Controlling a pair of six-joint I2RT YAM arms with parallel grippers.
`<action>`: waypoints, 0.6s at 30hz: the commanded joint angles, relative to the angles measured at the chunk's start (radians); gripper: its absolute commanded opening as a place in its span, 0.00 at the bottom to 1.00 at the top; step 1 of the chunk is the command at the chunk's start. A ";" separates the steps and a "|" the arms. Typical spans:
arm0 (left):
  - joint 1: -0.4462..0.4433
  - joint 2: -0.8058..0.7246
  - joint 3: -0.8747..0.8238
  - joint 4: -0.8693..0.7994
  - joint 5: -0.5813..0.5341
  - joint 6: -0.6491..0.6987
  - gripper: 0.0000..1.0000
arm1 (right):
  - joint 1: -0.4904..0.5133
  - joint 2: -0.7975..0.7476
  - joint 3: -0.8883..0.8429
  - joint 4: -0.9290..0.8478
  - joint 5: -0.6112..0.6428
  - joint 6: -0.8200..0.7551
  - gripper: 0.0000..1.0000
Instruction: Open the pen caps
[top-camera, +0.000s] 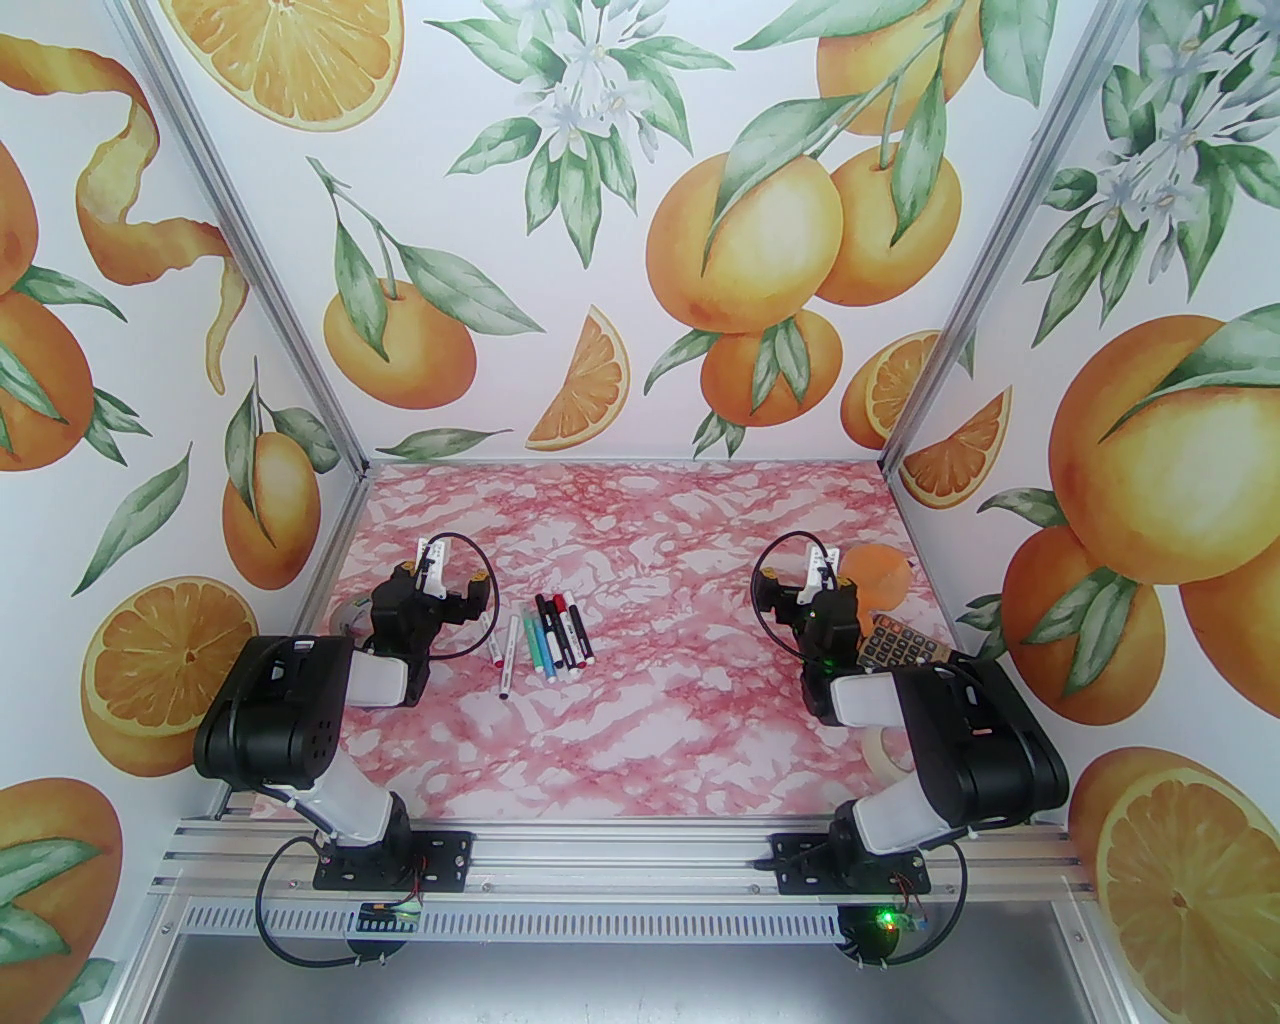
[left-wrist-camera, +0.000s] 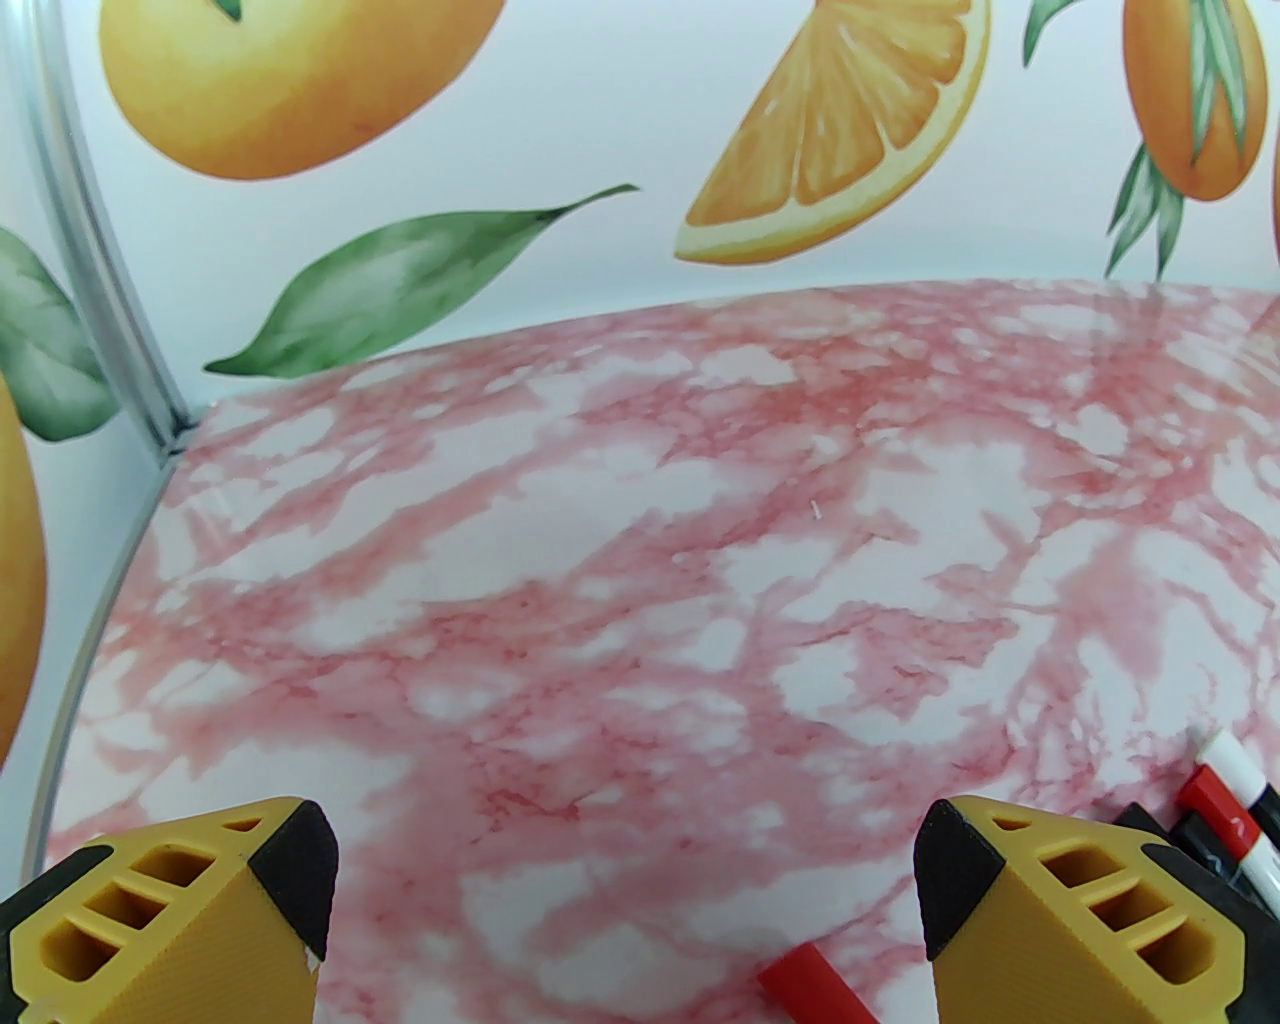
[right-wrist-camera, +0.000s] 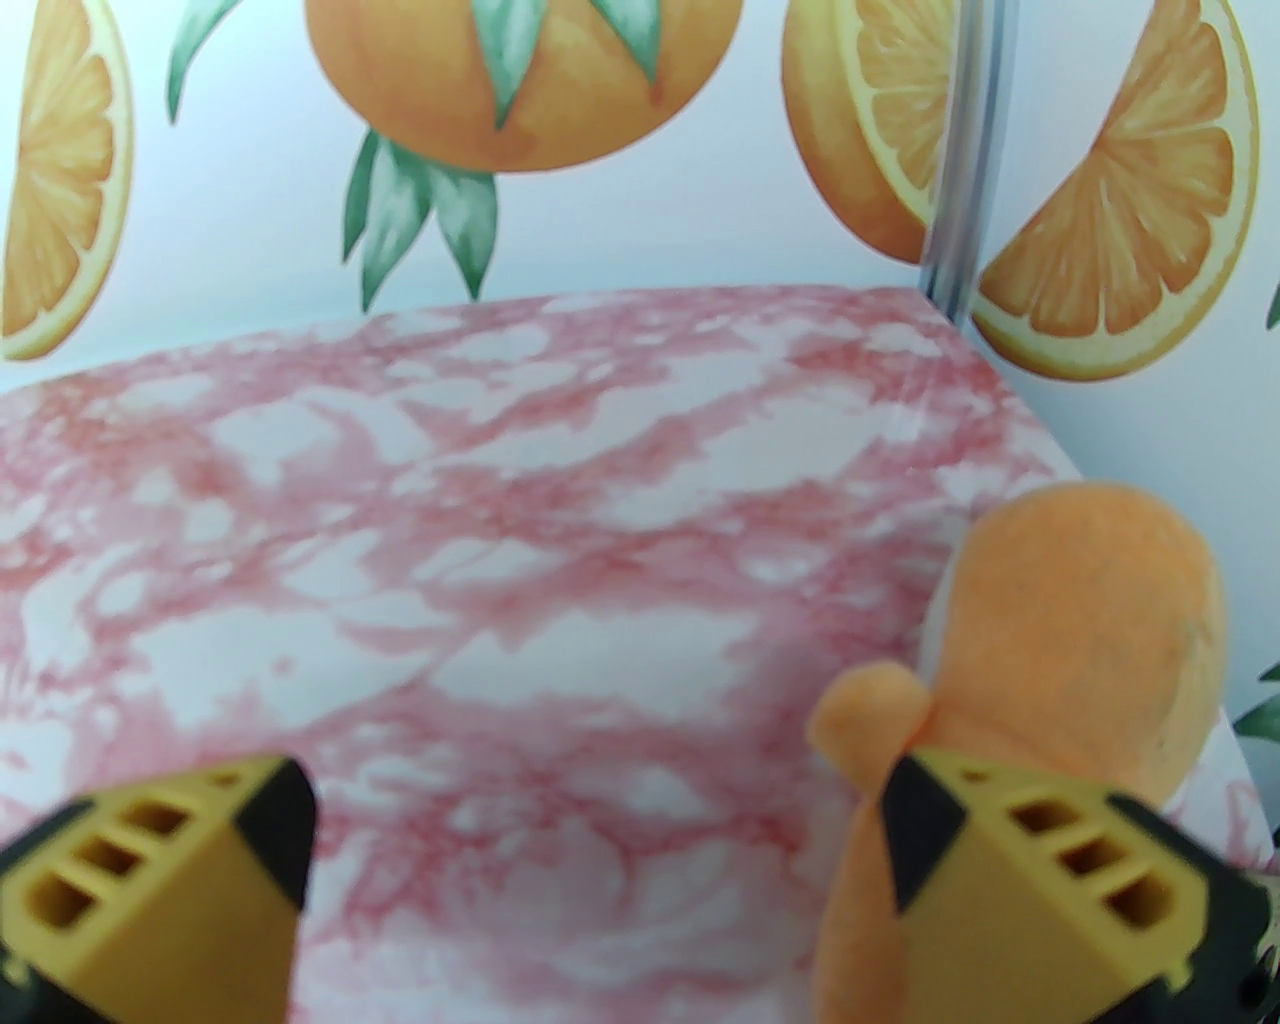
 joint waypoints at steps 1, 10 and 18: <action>0.003 -0.008 -0.010 0.041 0.019 -0.006 1.00 | -0.010 -0.005 -0.019 0.054 -0.028 0.001 1.00; 0.003 -0.014 -0.012 0.038 0.017 -0.007 1.00 | -0.011 -0.007 -0.024 0.065 -0.034 0.002 1.00; 0.003 -0.036 -0.024 0.041 0.008 -0.006 1.00 | -0.012 -0.063 0.008 -0.045 -0.037 0.001 1.00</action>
